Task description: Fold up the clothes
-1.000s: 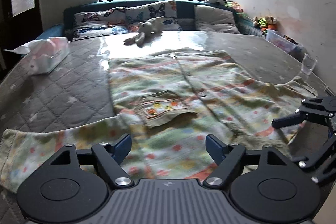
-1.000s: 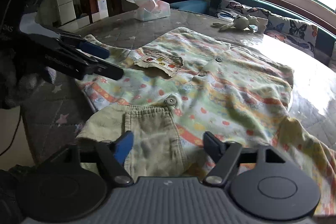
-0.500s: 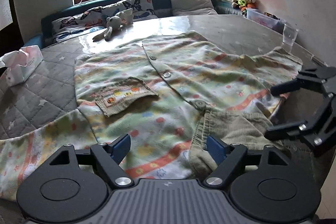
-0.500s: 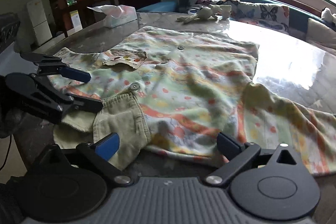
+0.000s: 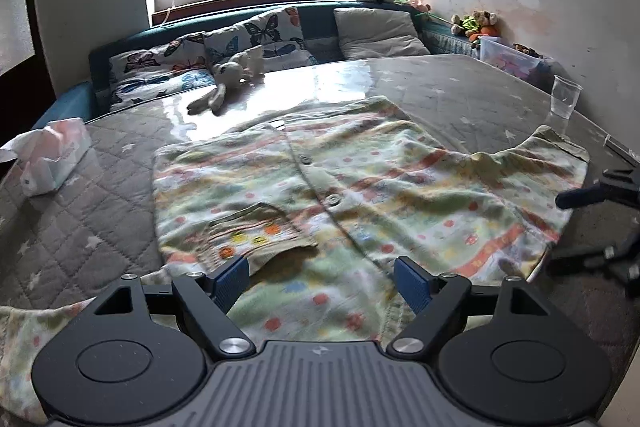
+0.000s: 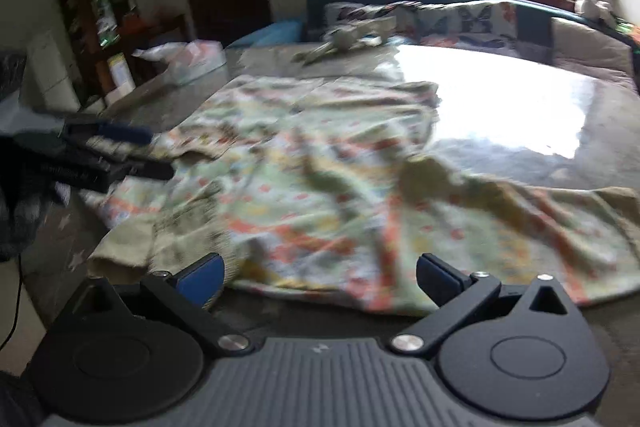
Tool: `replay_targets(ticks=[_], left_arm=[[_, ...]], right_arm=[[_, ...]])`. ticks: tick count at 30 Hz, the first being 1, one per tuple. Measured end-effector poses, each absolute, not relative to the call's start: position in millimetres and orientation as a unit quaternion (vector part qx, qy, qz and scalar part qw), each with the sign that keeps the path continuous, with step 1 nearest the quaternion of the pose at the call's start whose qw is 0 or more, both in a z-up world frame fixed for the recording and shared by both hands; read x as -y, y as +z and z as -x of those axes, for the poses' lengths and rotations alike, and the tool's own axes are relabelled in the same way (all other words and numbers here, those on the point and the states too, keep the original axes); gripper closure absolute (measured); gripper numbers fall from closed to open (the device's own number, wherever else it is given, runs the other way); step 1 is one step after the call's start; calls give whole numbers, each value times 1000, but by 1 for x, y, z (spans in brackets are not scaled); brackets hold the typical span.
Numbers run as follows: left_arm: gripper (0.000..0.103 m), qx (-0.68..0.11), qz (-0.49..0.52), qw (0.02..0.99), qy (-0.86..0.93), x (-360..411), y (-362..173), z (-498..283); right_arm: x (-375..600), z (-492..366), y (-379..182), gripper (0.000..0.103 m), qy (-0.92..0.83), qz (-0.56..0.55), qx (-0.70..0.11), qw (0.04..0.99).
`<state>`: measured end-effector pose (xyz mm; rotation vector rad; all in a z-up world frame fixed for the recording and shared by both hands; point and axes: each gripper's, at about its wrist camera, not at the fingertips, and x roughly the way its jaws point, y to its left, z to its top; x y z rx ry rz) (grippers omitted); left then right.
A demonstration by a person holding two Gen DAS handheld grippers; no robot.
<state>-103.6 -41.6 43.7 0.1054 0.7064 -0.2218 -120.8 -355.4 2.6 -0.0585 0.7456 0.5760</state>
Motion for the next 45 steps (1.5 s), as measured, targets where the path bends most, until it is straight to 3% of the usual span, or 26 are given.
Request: replay_targets(ticks=[23,26,35,38,40,45], left_arm=[[19,-361,-77,915,-166,104,35,83],[19,-363,-77,914,-163,104,33,82],[18,-361,-70,917,-151,98,34,80],[18,-361,-68,918,-152,97,34,82],[18,-361,-68,918,-152,97,34,83],[18,-358,-67,919,-153,98,35,83]], right_arm=[[502,63,-15,0,26,-67,-333,940],[516,58,-23,5,-22,-67,-339,938],[513,58,-26,52,-71,-35,-324,943],[506,59,-25,71,-66,-33,-322,944],[504,60,-23,89,-58,-44,-319,945],[506,61,-16,95,-59,-73,-309,946]])
